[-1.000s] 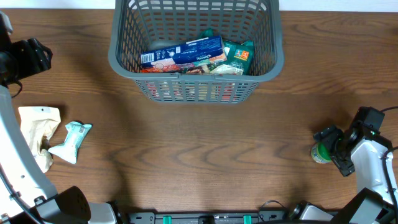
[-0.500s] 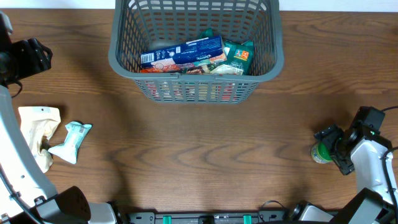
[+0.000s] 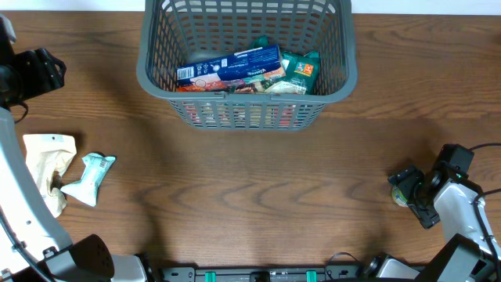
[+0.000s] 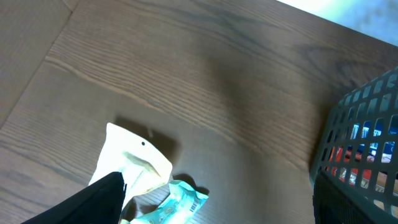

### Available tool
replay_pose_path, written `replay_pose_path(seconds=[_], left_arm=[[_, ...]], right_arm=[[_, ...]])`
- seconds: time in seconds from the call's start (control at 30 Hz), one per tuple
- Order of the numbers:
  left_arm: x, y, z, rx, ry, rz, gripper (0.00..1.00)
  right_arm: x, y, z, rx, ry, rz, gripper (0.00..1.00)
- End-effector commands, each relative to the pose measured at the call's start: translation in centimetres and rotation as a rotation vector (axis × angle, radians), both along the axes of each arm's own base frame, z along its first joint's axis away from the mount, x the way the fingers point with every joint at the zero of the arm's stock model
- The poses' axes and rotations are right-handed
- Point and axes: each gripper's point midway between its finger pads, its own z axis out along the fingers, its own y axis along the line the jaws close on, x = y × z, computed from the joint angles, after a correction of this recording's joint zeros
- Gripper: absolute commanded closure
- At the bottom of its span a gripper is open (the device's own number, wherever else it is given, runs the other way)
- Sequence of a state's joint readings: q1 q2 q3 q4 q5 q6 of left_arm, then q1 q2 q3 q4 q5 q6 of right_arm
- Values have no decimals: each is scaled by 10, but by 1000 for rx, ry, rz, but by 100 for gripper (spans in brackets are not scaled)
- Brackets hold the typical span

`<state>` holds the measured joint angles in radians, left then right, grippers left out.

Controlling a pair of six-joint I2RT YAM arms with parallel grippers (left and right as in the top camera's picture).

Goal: Pack container
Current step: 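Close the right gripper on the jar and lift it, then carry the jar into the basket with the right gripper and release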

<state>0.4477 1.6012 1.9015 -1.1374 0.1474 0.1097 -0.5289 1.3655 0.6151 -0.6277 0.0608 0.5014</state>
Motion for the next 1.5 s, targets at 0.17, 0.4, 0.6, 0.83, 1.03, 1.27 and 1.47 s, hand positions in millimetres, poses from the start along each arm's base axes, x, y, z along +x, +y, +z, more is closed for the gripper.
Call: replay_pose_path(seconds=[0.17, 0.4, 0.6, 0.83, 1.03, 1.27, 1.47], left_arm=[[0, -2, 1, 8, 2, -17, 22], [0, -2, 1, 8, 2, -17, 22], [0, -2, 1, 8, 2, -17, 22], [0, -2, 1, 8, 2, -17, 22], [0, -2, 1, 8, 2, -17, 22], [0, -2, 1, 8, 2, -17, 22], [0, -2, 1, 8, 2, -17, 22]], right_arm=[[-1, -4, 2, -15, -6, -27, 20], [-1, -4, 2, -15, -6, -27, 34], [-1, -4, 2, -15, -5, -27, 48], [0, -4, 2, -18, -10, -26, 67], [19, -12, 19, -54, -59, 31, 99], [90, -16, 99, -174, -217, 230, 99], [155, 3, 217, -337, -411, 479, 99]])
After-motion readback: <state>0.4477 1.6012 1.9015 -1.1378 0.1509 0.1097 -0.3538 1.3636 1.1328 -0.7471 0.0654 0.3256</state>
